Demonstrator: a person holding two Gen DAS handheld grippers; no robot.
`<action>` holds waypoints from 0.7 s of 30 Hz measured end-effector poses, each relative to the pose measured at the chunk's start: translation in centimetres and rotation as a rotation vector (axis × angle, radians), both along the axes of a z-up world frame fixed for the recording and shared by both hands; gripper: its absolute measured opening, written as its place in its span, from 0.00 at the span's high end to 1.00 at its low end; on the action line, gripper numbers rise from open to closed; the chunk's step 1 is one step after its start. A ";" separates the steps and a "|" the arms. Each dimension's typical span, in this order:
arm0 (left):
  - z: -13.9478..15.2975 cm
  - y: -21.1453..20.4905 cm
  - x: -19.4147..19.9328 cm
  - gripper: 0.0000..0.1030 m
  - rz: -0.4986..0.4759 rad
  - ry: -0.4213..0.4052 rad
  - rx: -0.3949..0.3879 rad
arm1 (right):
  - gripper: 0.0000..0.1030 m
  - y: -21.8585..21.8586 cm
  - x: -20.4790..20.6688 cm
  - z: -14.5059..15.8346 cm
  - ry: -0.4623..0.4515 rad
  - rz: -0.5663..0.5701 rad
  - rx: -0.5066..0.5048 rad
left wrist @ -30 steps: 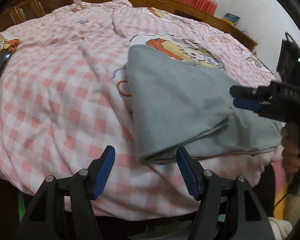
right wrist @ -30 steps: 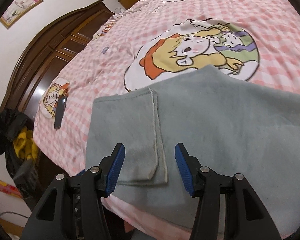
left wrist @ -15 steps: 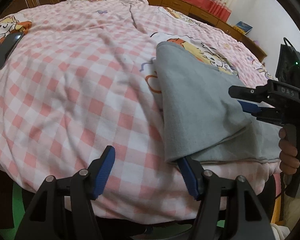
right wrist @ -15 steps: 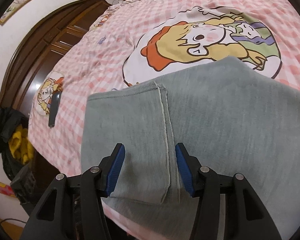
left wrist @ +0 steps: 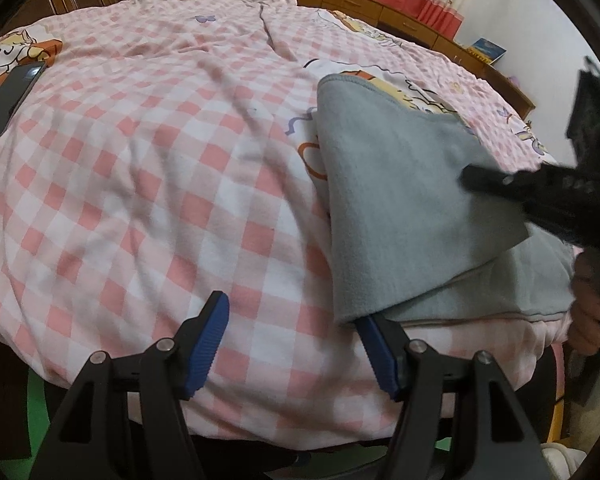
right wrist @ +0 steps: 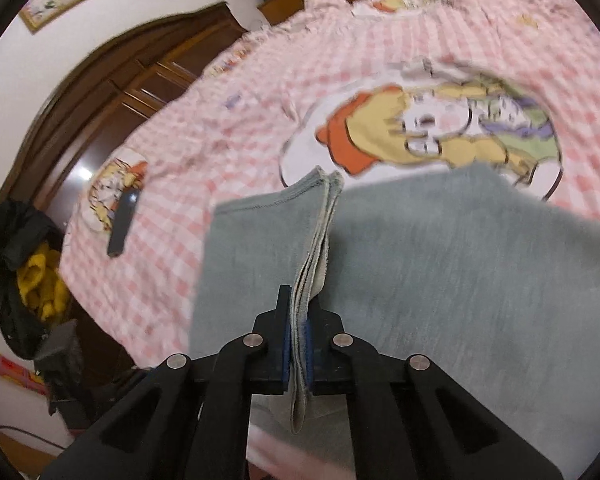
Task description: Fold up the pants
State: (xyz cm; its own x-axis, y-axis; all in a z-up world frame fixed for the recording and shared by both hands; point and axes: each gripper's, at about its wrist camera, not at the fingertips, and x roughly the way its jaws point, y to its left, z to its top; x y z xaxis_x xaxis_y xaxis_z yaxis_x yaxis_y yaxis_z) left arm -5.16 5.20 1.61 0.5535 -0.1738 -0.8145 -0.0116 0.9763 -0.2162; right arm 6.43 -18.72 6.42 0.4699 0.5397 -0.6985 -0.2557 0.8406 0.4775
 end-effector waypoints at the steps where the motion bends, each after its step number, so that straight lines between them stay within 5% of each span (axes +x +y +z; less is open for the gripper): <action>1: 0.1 -0.1 -0.1 0.34 0.000 -0.003 0.001 | 0.95 0.0 -0.4 0.7 -0.016 0.001 0.004; 12: 2.0 -0.6 -1.5 0.33 -0.046 -0.057 -0.023 | 0.95 -1.4 -4.0 8.1 -0.165 -0.039 0.058; 21: 3.8 -1.2 -3.2 0.33 -0.064 -0.115 -0.005 | 0.95 -4.1 -5.9 10.8 -0.240 -0.106 -0.010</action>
